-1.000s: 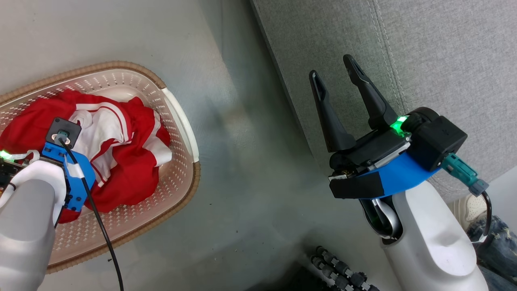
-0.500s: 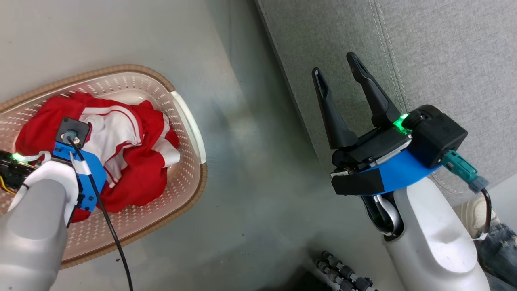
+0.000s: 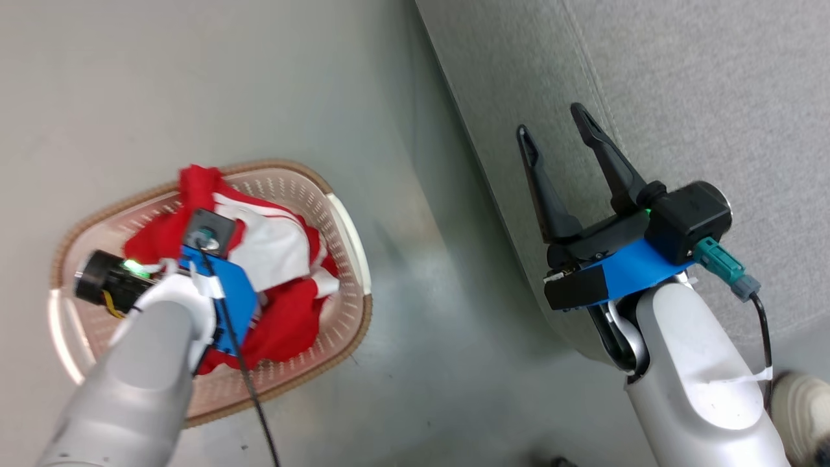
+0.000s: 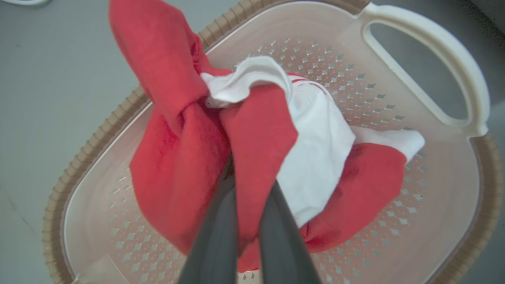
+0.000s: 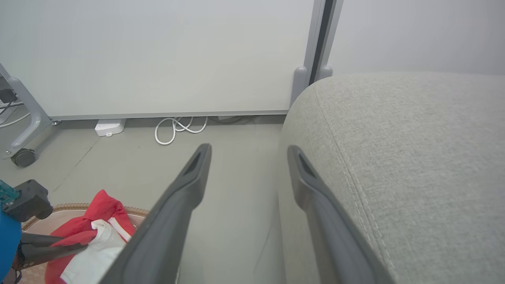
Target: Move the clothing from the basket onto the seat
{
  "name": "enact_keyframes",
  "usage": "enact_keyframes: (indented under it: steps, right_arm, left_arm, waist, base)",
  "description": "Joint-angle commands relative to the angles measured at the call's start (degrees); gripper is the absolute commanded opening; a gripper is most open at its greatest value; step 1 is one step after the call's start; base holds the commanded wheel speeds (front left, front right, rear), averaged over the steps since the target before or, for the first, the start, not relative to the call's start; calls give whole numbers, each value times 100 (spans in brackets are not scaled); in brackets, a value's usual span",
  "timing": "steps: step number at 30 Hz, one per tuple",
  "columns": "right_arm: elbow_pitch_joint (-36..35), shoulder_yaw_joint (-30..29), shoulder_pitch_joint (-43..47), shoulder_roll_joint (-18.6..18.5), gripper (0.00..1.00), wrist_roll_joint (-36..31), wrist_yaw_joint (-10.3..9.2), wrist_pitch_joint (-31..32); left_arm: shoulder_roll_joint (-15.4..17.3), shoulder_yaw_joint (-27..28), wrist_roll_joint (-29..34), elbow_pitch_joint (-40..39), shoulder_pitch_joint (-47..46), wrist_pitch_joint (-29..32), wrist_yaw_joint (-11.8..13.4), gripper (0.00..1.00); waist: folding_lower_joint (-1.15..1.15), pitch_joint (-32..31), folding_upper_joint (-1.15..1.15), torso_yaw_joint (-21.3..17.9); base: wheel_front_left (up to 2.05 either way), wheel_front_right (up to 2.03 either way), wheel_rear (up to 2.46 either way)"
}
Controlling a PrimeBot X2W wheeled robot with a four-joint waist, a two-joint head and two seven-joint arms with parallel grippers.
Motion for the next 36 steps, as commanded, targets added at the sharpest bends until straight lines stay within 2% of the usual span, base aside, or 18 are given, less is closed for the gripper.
enact_keyframes:
  steps: [1,7,16,26,28,36]
  right_arm:
    - [116,-87,112,-19,100,-75,1,14]
    - [295,-324,456,-21,100,-223,1,177]
    - [194,-540,1019,-19,100,-481,1,534]
    - [-75,-562,1557,-20,100,-550,1,917]
    - [-148,-598,1704,-19,100,-576,1,1021]
    - [-368,-586,2055,-20,100,-603,1,1289]
  left_arm:
    - [-181,-58,-72,93,83,-70,-49,0]
    - [-722,-206,-251,333,198,-221,-160,0]
    - [-1202,-583,-693,220,305,-495,-203,0]
    - [-1304,-1431,-1705,-545,131,-725,-205,0]
    - [-1305,-1648,-2071,-860,17,-792,-206,0]
    - [-1304,-2199,-2748,-1466,-387,-910,-205,0]
  waist:
    - [0,-622,0,357]
    - [0,-1486,0,720]
    - [0,-2419,0,1207]
    - [0,-3238,0,1539]
    - [0,-3444,0,1604]
    - [0,-3846,0,1676]
  base:
    - [0,0,0]
    - [0,0,0]
    - [0,0,0]
    - [0,0,0]
    - [0,0,0]
    - [0,0,0]
